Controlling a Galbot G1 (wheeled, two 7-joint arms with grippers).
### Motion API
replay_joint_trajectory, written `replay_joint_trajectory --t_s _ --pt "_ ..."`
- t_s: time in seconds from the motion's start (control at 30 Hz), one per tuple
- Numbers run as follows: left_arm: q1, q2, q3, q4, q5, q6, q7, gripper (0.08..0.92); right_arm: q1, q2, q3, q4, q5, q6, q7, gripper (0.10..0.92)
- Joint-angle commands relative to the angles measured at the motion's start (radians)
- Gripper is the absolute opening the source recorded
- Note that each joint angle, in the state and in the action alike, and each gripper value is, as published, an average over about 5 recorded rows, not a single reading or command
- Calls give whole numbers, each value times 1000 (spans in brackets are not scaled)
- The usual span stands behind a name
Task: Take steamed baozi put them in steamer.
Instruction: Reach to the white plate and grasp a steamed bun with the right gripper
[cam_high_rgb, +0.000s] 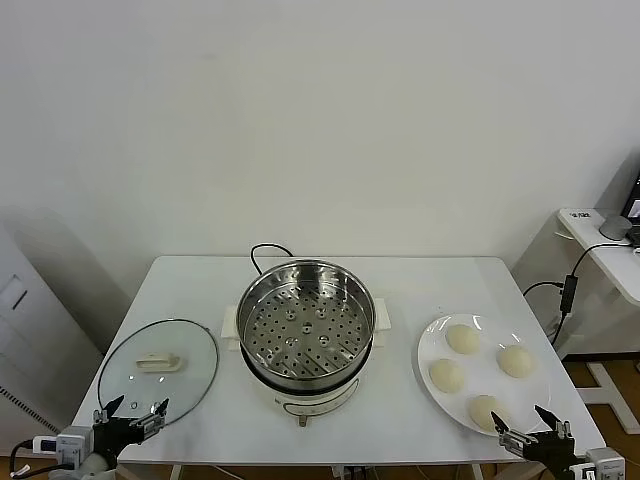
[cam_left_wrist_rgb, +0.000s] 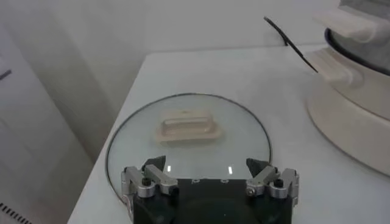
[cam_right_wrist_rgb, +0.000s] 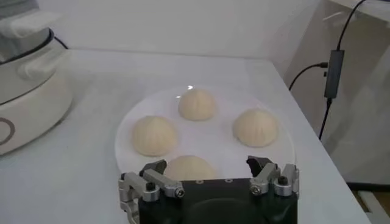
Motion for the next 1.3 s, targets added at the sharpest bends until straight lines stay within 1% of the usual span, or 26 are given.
replay_joint_trajectory --t_s 0.03,0.07,0.2,0.33,0.43,0.5,0.57,0.67,0.8,1.0,1.1,1.23,1.3 --pt "4 0 1 0 2 0 0 823 16 -2 14 -5 -94 -2 -18 823" --pt "5 0 1 0 3 0 0 823 27 -4 19 -11 -134 8 -26 823" --pt "10 0 1 1 10 -2 1 823 110 -25 40 -54 -428 51 -67 823" --pt "10 0 -3 0 15 -3 0 823 200 -61 31 -84 -674 69 -92 823" --pt "8 -2 -3 -3 19 -2 0 823 283 -88 14 -127 -894 113 -101 823" --pt "6 -6 -2 -4 28 -2 0 823 346 -108 -2 -164 -1000 144 -143 823" --pt "4 -10 1 -3 37 -2 0 823 423 -128 -22 -209 -1061 171 -237 823" --pt "-1 -11 5 0 41 -1 0 823 538 -162 -57 -287 -1111 232 -396 823" --pt "-7 -12 8 2 46 0 -1 823 677 -232 -146 -364 -1134 289 -537 823" --pt "-12 -11 10 0 50 2 -1 823 903 -353 -389 -461 -1023 298 -743 823" --pt "-18 -13 13 -2 53 7 -2 823 1035 -399 -541 -505 -993 298 -847 823" --pt "-30 -20 15 -9 56 15 -3 823 1220 -444 -757 -573 -942 298 -971 823" --pt "-34 -21 16 -11 56 18 -4 823 1322 -446 -867 -617 -906 307 -1008 823"
